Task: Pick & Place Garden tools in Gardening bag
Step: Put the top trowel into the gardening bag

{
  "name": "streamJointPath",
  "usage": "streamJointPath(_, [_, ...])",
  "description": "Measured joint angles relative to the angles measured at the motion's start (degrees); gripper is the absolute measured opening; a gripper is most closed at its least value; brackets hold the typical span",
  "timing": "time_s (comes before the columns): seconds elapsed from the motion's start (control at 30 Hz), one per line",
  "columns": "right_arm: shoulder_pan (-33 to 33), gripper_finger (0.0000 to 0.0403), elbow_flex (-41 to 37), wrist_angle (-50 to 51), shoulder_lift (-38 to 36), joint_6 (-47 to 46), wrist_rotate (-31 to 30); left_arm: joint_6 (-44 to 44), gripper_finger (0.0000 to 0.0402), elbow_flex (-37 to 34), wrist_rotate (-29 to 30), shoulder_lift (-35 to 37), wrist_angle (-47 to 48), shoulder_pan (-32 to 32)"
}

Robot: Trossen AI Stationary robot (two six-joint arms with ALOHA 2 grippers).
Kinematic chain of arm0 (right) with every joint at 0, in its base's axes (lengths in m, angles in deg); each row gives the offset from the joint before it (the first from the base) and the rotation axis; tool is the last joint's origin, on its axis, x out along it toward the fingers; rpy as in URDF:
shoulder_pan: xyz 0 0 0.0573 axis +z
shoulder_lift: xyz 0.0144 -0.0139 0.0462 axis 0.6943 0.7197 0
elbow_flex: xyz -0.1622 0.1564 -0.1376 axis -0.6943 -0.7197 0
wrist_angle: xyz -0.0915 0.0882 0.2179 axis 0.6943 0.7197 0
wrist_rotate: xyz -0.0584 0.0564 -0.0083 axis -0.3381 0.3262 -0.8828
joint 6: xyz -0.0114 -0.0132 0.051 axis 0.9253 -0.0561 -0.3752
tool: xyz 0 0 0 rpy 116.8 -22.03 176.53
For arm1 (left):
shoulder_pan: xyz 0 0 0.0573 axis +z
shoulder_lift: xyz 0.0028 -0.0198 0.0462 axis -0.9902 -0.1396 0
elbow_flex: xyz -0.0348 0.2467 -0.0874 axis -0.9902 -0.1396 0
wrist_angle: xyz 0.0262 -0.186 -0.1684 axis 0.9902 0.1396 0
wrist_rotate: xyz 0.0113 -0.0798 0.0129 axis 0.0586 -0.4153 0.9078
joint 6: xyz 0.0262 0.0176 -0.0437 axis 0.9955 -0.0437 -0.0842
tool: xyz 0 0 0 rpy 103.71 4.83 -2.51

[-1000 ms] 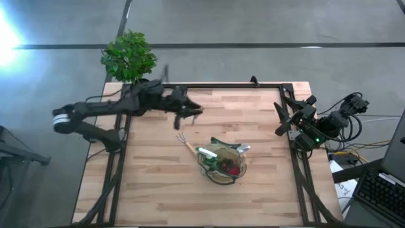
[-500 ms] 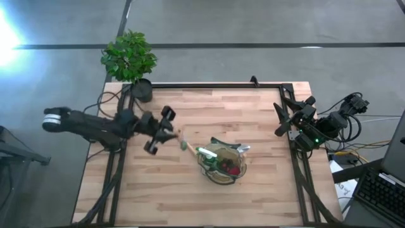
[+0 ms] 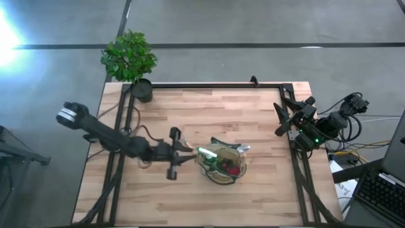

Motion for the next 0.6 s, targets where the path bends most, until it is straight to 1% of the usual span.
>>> streamJointPath(0.17, [0.0,0.0189,0.0,0.16,0.0,0.24,0.0,-1.38,0.0063,5.4,8.0,-7.17,-0.03,0.04])
streamJointPath(0.33, [0.0,0.0189,-0.09,0.44,0.02,0.69,0.01,-1.52,0.0063,5.74,13.51,-8.79,-0.97,0.04])
streamJointPath(0.43, [0.0,0.0189,-0.28,0.48,0.02,1.53,-0.02,-2.27,0.0063,4.43,14.8,-8.21,-2.19,-0.2])
streamJointPath(0.6, [0.0,0.0189,-0.82,0.49,0.08,1.64,-0.05,-3.15,0.0063,2.0,15.06,-6.47,-2.83,-1.32])
